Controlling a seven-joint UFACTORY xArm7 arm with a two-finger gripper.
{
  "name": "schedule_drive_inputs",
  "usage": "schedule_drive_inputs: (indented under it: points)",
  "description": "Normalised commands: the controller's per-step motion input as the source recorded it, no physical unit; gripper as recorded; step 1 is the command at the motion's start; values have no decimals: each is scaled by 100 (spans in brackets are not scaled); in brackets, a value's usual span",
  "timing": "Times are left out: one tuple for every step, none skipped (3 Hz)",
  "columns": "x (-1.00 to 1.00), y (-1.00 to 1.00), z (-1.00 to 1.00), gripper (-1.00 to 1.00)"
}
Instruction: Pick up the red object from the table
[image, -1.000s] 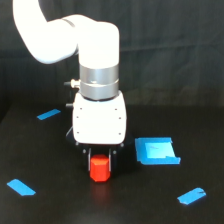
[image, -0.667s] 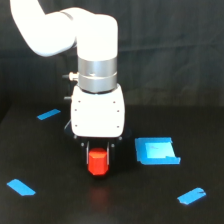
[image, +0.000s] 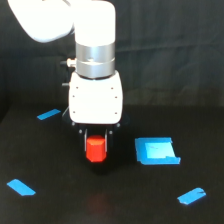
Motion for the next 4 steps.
schedule_drive_inputs:
  points:
    - [7, 18, 85, -100]
    - [5, 14, 94, -89]
    - [1, 15, 94, -97]
    - [-1, 6, 70, -100]
